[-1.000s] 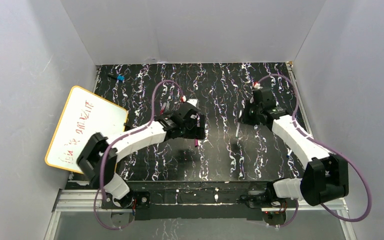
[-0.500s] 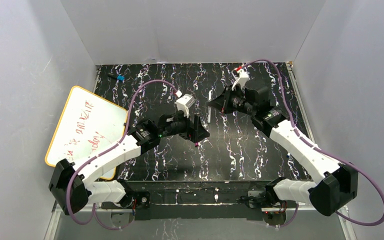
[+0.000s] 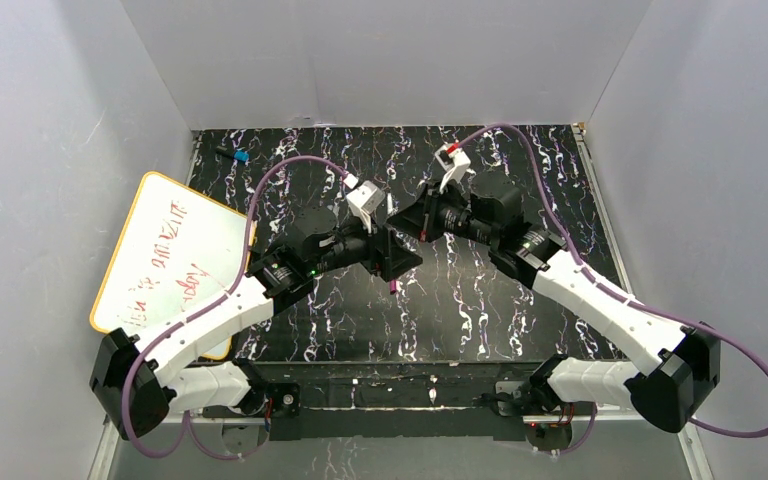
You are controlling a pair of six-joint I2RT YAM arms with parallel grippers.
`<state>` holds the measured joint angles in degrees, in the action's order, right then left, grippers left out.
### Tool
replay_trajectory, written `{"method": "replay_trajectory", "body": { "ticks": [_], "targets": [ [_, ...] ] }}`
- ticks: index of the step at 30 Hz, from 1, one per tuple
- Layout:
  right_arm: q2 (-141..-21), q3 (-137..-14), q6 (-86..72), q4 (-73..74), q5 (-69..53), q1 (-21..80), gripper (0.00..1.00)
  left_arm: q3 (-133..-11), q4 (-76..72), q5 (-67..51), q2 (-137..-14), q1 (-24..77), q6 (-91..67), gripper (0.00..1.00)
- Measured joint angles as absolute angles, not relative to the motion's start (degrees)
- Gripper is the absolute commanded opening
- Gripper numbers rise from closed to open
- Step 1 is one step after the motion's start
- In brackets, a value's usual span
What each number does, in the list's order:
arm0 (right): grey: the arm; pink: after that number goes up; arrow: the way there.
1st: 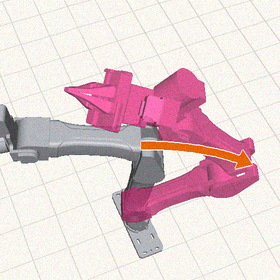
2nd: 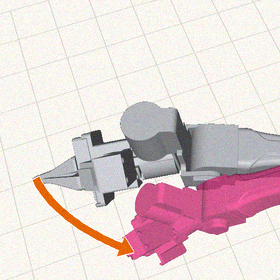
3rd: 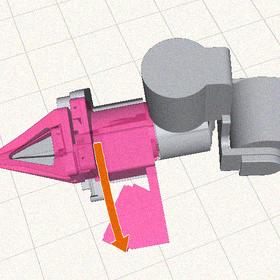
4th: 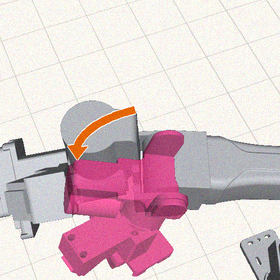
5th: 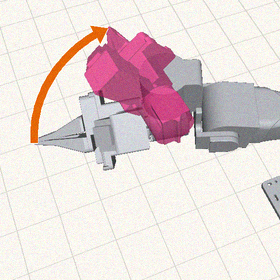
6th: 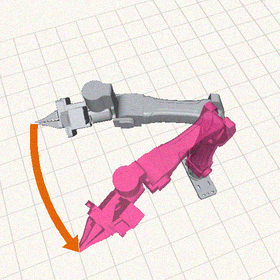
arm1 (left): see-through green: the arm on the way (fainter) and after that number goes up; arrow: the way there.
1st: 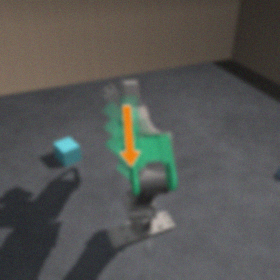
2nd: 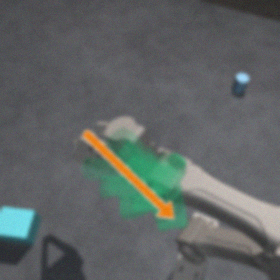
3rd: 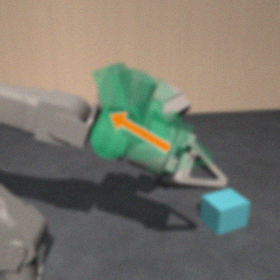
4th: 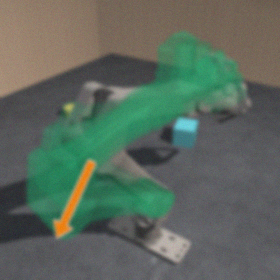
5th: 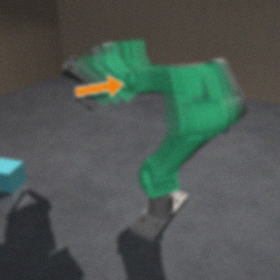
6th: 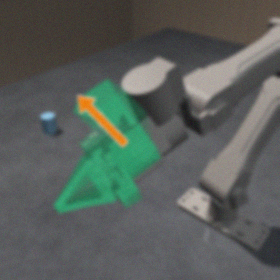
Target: Insert the pens into the pen caps
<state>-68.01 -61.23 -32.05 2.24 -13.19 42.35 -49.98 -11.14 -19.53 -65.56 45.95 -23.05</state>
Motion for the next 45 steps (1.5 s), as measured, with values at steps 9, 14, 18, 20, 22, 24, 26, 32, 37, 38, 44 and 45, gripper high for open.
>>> {"method": "replay_trajectory", "body": {
  "ticks": [9, 14, 18, 20, 22, 24, 26, 32, 37, 38, 44, 45],
  "targets": [
    [-68.1, -61.5, -32.4, 1.4, -10.8, 45.1, 0.01, -50.0, -11.8, -18.7, -64.8, 45.3, -23.1, 0.47],
    [-68.0, -61.5, -32.4, 1.3, -9.4, 45.4, 0.01, -49.9, -11.7, -18.4, -64.8, 45.1, -23.2, 0.47],
    [-67.6, -61.5, -32.3, 1.3, -7.6, 45.6, 0.01, -49.0, -11.9, -18.5, -64.1, 45.1, -23.4, 0.47],
    [-67.2, -61.5, -32.2, 1.3, -6.7, 45.6, 0.01, -48.7, -12.0, -18.5, -63.6, 45.1, -23.6, 0.47],
    [-66.8, -61.5, -32.0, 1.3, -5.9, 45.6, 0.01, -48.6, -12.0, -18.6, -63.4, 45.1, -23.7, 0.47],
    [-66.5, -61.5, -31.7, 1.2, -5.4, 45.6, 0.01, -48.6, -12.1, -18.7, -63.3, 45.1, -23.9, 0.47],
    [-66.3, -61.5, -31.5, 1.1, -5.0, 45.6, 0.01, -48.6, -12.1, -18.8, -63.3, 45.1, -24.1, 0.47],
    [-66.3, -61.5, -31.3, 1.1, -5.1, 45.6, 0.01, -48.5, -12.8, -18.9, -63.3, 45.1, -24.6, 0.32],
    [-66.3, -61.5, -31.4, 0.8, -5.3, 45.6, 0.01, -48.4, -12.8, -18.6, -63.5, 44.5, -25.0, 0.07],
    [-66.3, -61.5, -31.3, 0.6, -5.3, 45.6, 0.01, -48.4, -12.6, -18.4, -63.5, 44.3, -25.2, 0.0],
    [-65.8, -61.5, -30.7, 0.2, -5.3, 45.5, 0.01, -48.4, -12.4, -17.7, -63.8, 43.6, -26.2, 0.0],
    [-65.8, -61.5, -30.6, 0.3, -5.3, 45.5, 0.01, -48.4, -12.5, -17.7, -63.8, 43.6, -26.2, 0.0]
  ]
}}
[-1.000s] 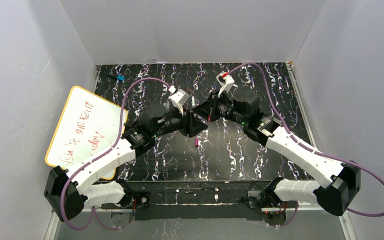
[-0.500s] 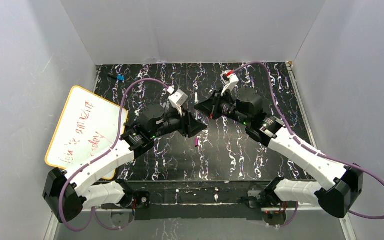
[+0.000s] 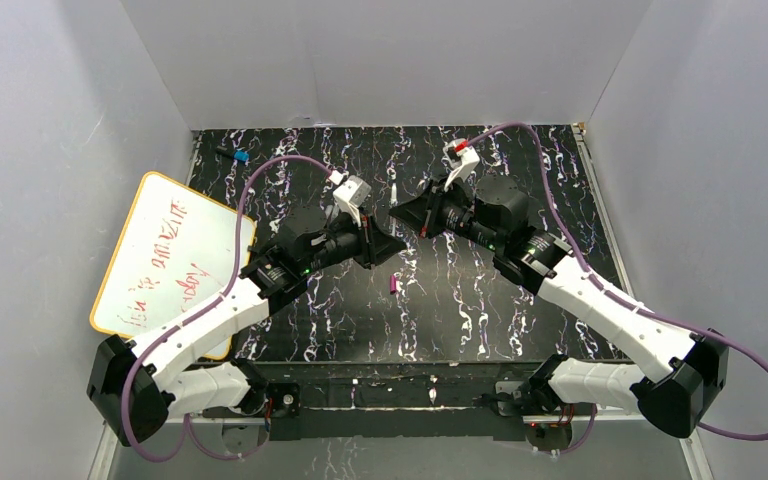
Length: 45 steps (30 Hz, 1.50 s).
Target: Insert the pens into the pen caps
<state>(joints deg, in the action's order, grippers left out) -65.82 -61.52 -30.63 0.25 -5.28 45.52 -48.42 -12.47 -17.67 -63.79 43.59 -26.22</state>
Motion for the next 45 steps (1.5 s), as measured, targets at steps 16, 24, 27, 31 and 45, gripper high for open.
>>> {"method": "replay_trajectory", "body": {
  "ticks": [16, 24, 27, 31, 45],
  "targets": [
    [-57.3, -61.7, -30.5, 18.7, 8.6, 45.7, 0.98, -46.4, 1.4, -12.7, -62.1, 36.7, -22.1, 0.0],
    [-61.3, -59.1, -32.8, 33.1, 10.9, 45.8, 0.85, -43.4, 12.3, -11.1, -60.6, 22.3, -19.5, 0.0],
    [-72.6, -59.9, -32.7, 36.8, 11.7, 47.0, 0.78, -40.5, 13.3, -12.7, -60.2, 18.4, -19.3, 0.0],
    [-88.0, -63.0, -32.0, 39.1, 11.8, 49.5, 0.71, -40.0, 14.2, -14.2, -60.1, 17.8, -18.8, 0.0],
    [-106.3, -82.4, -26.4, 36.5, 12.2, 50.4, 0.54, -40.0, 13.3, -19.4, -59.2, 17.7, -18.6, 0.0]
  ]
}}
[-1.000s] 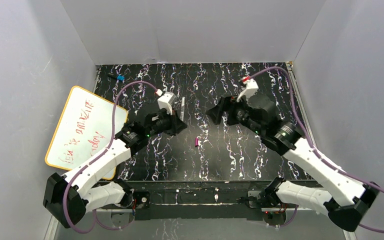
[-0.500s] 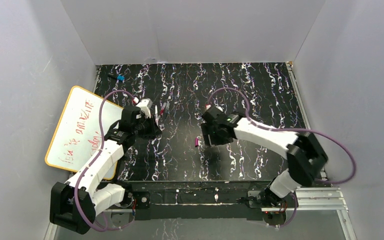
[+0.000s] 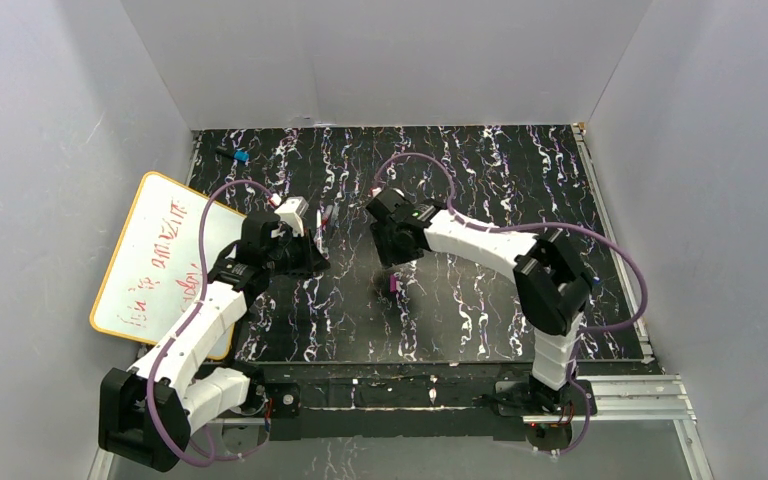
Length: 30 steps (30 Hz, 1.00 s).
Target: Insert the pens into the pen caps
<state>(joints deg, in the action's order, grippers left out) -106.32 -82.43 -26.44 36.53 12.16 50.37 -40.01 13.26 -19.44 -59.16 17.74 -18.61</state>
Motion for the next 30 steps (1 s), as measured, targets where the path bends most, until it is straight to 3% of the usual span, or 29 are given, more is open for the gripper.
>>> {"method": "replay_trajectory", "body": {
  "ticks": [23, 27, 28, 29, 30],
  "targets": [
    [-115.2, -84.6, -24.8, 37.6, 9.6, 52.0, 0.38, -40.0, 13.3, -20.0, -58.5, 17.7, -18.6, 0.0],
    [-116.3, -85.0, -23.8, 37.7, 9.7, 52.5, 0.25, -40.0, 13.3, -20.0, -58.5, 17.7, -18.6, 0.0],
    [-116.4, -85.1, -23.7, 37.6, 9.7, 52.6, 0.17, -40.0, 13.3, -20.0, -58.5, 17.7, -18.6, 0.0],
    [-116.5, -85.3, -23.5, 37.7, 9.8, 52.6, 0.04, -40.0, 13.3, -20.0, -58.4, 17.7, -18.6, 0.0],
    [-116.6, -85.4, -23.2, 37.7, 9.9, 52.6, 0.01, -40.0, 13.3, -20.0, -58.4, 17.7, -18.5, 0.0]
  ]
}}
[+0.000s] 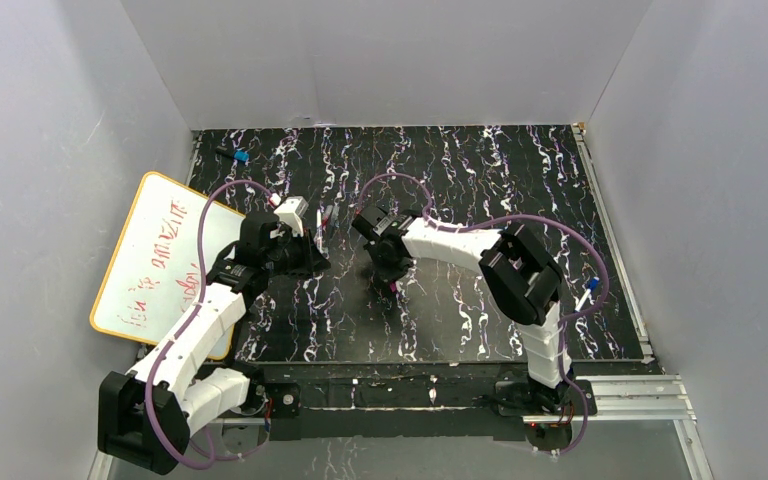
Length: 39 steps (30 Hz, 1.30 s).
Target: Insert the pens into the pen caps
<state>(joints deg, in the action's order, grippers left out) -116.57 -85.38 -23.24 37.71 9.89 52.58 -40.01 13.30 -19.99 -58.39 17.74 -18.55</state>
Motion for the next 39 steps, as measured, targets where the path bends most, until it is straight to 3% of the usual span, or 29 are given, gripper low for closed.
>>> {"method": "replay_trajectory", "body": {
  "ticks": [9, 17, 26, 27, 28, 29, 30, 39],
  "targets": [
    [-115.7, -84.5, -15.4, 36.0, 12.6, 52.8, 0.01, -40.0, 13.3, -20.0, -58.3, 17.7, -18.4, 0.0],
    [-103.5, -69.2, 1.8, 25.5, 14.7, 52.6, 0.01, -40.0, 13.3, -20.0, -58.3, 17.7, -18.4, 0.0],
    [-87.6, -57.5, 26.5, 17.9, -5.4, 52.3, 0.01, -40.0, 13.3, -20.0, -58.3, 17.7, -18.4, 0.0],
    [-86.4, -56.6, 29.9, 18.0, -8.8, 52.2, 0.05, -40.0, 13.3, -20.0, -58.3, 17.7, -18.4, 0.0],
    [-85.2, -55.8, 32.7, 18.3, -11.6, 52.1, 0.33, -40.0, 13.3, -20.0, -58.3, 17.7, -18.4, 0.0],
    [-84.4, -55.4, 34.7, 18.8, -13.5, 52.1, 0.83, -40.0, 13.3, -20.0, -58.3, 17.7, -18.4, 0.0],
    [-83.8, -55.3, 36.4, 19.7, -15.4, 51.9, 0.97, -40.0, 13.3, -20.0, -58.3, 17.7, -18.4, 0.0],
    [-82.8, -55.3, 43.8, 22.1, -19.7, 50.2, 0.99, -40.0, 13.3, -20.4, -58.3, 17.7, -18.4, 0.0]
  ]
}}
